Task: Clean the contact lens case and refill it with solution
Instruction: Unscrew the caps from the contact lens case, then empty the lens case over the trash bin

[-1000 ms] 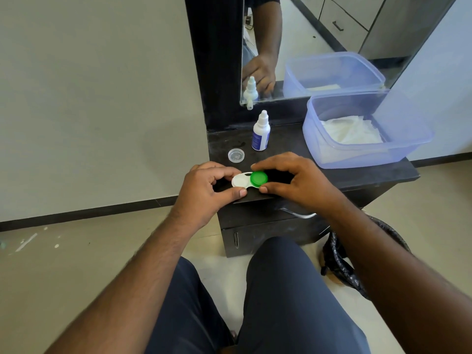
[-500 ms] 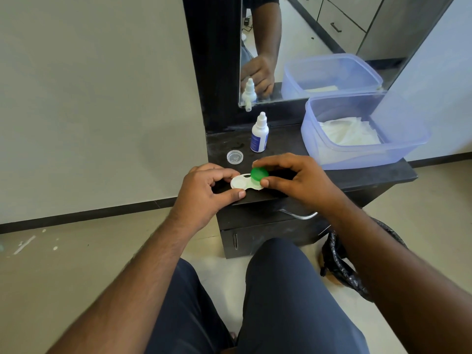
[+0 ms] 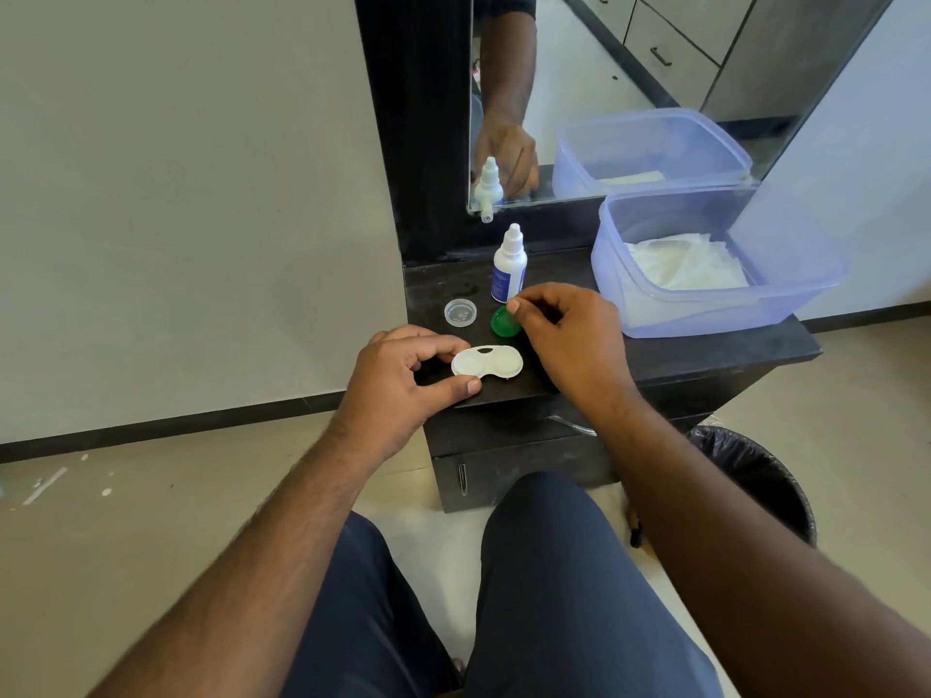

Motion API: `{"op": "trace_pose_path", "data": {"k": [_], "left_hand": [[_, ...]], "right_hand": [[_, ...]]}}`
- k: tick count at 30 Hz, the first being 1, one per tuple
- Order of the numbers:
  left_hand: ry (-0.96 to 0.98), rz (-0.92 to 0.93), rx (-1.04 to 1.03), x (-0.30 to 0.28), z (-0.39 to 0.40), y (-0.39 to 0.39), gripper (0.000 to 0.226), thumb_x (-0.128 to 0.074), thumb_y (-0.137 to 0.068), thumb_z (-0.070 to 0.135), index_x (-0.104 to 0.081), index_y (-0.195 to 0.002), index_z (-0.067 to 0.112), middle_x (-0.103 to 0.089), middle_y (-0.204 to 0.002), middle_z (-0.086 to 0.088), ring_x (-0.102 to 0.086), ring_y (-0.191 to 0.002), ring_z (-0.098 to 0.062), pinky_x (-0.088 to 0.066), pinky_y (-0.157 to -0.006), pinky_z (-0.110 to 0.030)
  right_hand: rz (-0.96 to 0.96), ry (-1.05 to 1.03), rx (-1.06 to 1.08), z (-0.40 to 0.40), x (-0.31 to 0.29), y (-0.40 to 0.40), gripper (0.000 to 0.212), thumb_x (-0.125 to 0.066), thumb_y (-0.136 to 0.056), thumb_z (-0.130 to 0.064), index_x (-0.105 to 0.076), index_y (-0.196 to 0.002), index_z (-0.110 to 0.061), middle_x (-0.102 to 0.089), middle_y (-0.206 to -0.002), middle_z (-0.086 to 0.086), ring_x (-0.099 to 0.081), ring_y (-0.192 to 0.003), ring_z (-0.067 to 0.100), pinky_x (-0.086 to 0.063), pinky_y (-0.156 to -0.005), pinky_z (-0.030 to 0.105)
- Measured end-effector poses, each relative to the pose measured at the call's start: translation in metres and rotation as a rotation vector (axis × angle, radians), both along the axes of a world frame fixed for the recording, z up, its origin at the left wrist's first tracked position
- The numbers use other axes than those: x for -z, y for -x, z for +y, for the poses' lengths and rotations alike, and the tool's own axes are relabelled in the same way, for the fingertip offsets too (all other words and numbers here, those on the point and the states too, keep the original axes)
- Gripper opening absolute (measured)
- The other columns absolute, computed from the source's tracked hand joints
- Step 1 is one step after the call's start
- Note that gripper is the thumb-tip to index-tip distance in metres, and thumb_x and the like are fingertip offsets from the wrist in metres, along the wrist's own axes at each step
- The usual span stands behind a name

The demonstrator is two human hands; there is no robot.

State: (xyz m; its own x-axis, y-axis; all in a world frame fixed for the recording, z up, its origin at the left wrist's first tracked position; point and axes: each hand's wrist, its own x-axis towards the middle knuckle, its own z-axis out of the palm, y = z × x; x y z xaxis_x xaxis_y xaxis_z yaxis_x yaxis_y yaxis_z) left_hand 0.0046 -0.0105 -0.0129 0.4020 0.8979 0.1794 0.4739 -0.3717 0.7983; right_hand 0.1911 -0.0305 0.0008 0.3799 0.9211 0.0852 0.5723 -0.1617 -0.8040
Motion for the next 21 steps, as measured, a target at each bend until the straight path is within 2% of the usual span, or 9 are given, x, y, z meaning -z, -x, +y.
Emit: {"op": "trace_pose_path", "data": {"k": [5,9,13,17,19,21], "left_hand": [[-0.015,-0.021,-0.034,-0.001,-0.001,-0.002,0.033,-0.086,-0.068,0.021,-0.076,-0.099,0.025,-0.064,-0.083,0.014,-0.053,-0.079,-0.002,-0.035,-0.066,-0.009],[-0.028,-0.034,-0.050,-0.005,-0.005,-0.005,0.035,-0.087,-0.067,0.016,-0.077,-0.100,0.020,-0.062,-0.083,0.018,-0.053,-0.076,0.010,-0.038,-0.065,-0.006],[-0.037,-0.040,-0.047,-0.014,-0.011,-0.009,0.035,-0.086,-0.069,0.021,-0.074,-0.100,0.029,-0.062,-0.086,0.022,-0.053,-0.080,0.011,-0.041,-0.064,-0.007],[-0.028,-0.073,-0.016,-0.022,-0.020,-0.022,0.032,-0.085,-0.069,0.026,-0.073,-0.098,0.035,-0.066,-0.090,0.020,-0.054,-0.079,-0.004,-0.044,-0.061,-0.013],[-0.013,-0.092,0.018,-0.024,-0.026,-0.032,0.031,-0.085,-0.069,0.026,-0.074,-0.097,0.034,-0.068,-0.091,0.015,-0.055,-0.077,-0.011,-0.046,-0.062,-0.019],[0.015,-0.120,0.058,-0.026,-0.031,-0.045,0.031,-0.086,-0.068,0.023,-0.074,-0.095,0.033,-0.069,-0.092,0.013,-0.058,-0.079,-0.013,-0.048,-0.066,-0.020]], "right_hand": [[-0.095,-0.136,0.006,-0.014,0.001,-0.006,0.017,-0.066,-0.089,-0.021,-0.071,-0.105,-0.017,-0.066,-0.097,-0.005,-0.061,-0.087,0.007,-0.049,-0.080,0.019],[-0.064,-0.263,-0.092,-0.033,0.005,-0.013,0.013,-0.071,-0.085,-0.017,-0.073,-0.098,-0.016,-0.066,-0.094,-0.007,-0.060,-0.084,0.004,-0.047,-0.074,0.010],[0.035,-0.228,-0.232,-0.050,0.007,-0.023,0.036,-0.077,-0.076,-0.021,-0.068,-0.111,-0.019,-0.064,-0.098,-0.012,-0.060,-0.085,0.005,-0.050,-0.075,0.012],[0.148,-0.166,-0.281,-0.063,0.011,-0.036,0.054,-0.082,-0.069,-0.019,-0.062,-0.120,-0.024,-0.066,-0.104,-0.009,-0.064,-0.091,0.012,-0.054,-0.083,0.021],[0.251,-0.167,-0.278,-0.070,0.011,-0.042,0.051,-0.081,-0.069,-0.016,-0.063,-0.117,-0.024,-0.069,-0.106,-0.004,-0.066,-0.093,0.013,-0.055,-0.085,0.026],[0.392,-0.194,-0.246,-0.078,0.011,-0.049,0.046,-0.079,-0.069,-0.013,-0.066,-0.111,-0.025,-0.072,-0.105,-0.005,-0.068,-0.097,0.012,-0.054,-0.085,0.026]]}}
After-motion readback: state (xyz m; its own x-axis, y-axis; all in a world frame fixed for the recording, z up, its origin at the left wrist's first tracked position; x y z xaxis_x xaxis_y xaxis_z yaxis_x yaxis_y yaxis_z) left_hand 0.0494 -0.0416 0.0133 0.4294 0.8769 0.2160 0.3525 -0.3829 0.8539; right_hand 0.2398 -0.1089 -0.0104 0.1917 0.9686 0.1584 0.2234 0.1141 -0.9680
